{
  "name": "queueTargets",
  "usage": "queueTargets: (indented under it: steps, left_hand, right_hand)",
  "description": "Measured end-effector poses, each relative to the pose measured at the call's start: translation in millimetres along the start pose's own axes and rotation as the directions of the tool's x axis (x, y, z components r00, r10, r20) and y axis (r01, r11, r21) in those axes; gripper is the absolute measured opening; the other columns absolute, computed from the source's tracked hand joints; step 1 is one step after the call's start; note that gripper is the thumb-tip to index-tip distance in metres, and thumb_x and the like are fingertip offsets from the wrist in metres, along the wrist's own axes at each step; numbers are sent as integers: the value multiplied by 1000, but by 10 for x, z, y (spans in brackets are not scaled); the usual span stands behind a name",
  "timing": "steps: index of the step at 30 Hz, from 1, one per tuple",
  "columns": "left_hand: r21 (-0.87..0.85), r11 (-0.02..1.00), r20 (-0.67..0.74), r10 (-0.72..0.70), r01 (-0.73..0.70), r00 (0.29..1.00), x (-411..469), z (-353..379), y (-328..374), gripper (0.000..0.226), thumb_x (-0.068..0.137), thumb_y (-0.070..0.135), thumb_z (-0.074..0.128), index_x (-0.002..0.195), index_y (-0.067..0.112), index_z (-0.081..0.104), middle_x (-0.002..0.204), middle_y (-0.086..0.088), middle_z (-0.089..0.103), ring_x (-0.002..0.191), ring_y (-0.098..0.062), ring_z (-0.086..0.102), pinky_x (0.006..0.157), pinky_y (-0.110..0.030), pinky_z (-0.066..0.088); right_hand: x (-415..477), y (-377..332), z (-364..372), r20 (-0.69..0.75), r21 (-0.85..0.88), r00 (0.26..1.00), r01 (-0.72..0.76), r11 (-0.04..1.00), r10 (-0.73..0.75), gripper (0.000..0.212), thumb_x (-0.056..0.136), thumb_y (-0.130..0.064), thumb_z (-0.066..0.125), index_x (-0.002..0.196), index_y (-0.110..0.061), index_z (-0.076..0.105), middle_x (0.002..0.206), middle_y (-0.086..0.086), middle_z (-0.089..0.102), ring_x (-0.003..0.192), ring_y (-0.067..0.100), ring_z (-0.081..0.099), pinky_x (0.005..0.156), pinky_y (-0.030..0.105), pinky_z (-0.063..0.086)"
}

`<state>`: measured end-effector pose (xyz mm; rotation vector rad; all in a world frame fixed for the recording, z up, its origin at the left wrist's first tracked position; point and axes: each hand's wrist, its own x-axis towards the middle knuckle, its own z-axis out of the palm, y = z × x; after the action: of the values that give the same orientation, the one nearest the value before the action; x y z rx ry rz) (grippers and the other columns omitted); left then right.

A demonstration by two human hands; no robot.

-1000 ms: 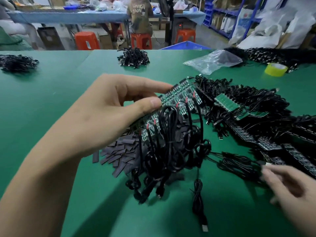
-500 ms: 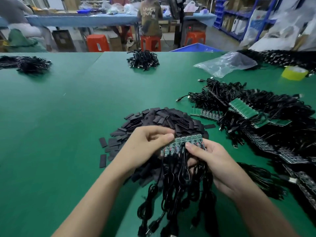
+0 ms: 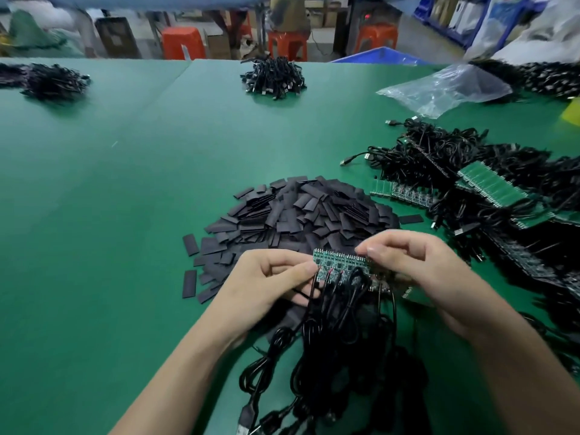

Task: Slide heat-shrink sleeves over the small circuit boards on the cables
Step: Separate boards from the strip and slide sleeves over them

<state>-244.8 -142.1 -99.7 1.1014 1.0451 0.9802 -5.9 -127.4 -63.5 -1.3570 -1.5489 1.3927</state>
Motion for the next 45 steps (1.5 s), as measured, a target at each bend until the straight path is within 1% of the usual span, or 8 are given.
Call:
queueTargets:
  steps: [4,8,12,17,23,31,39,45]
  left_hand:
    - [14,1000,-20,28,-28,999,-13,-35,-2,28,82,21,72,102,3,79,86,-14,78,71,-12,69,65,-20,57]
    - [64,996,-6,59,-59,998,-7,0,-15,21,84,24,73,98,11,81,82,-8,77,68,-9,68,63,-19,55]
    - [120,989,-32,87,-82,996,13,31,-34,13,80,31,75,84,22,83,69,-2,72,59,-8,65,57,-16,51]
    - [145,986,-43,94,-87,995,18,17,-41,12,73,32,79,83,27,83,70,-1,75,57,-7,65,56,-15,51]
    - [-8,1000,19,21,-21,1000,22,27,-31,9,77,18,75,79,12,80,60,-4,66,39,-7,58,40,-11,42]
    - [-60,997,109,-43,50,993,44,-12,-11,8,82,13,73,77,9,79,61,-8,67,41,-9,60,39,-13,45]
    - [-46,997,129,-62,68,990,44,-51,-76,18,83,29,79,89,13,81,72,-8,74,60,-18,64,59,-25,49]
    - [-159,987,85,21,-7,996,38,-146,-24,36,68,45,92,85,15,81,74,-6,75,62,-11,69,60,-20,55]
  right_hand:
    - [174,-7,148,-9,-217,991,132,967,-137,12,82,-40,79,89,-30,77,76,1,70,69,10,60,71,29,52]
    - [226,90,211,2,-360,982,176,916,-188,4,85,-41,76,85,-37,75,79,-12,72,73,6,66,74,35,54]
    - [192,146,255,-18,-419,960,247,874,-280,5,84,-41,76,84,-37,73,87,-22,72,85,1,66,74,13,45]
    - [170,165,310,16,-369,960,264,891,-278,10,88,-39,73,82,-31,73,83,-13,73,82,7,68,78,35,53]
    - [173,186,279,75,-277,967,254,927,-242,8,89,-33,76,81,-30,75,82,-10,74,78,8,69,75,34,53]
    - [187,240,269,129,-154,970,227,962,-208,8,90,-29,77,84,-24,77,80,1,75,75,24,70,76,53,56]
    - [156,187,259,191,-52,954,244,968,-230,8,91,-29,76,87,-23,78,84,3,77,78,26,72,73,40,56]
    - [161,222,171,125,-221,978,189,957,-164,11,89,-39,76,84,-28,76,75,-5,72,66,13,65,66,37,52]
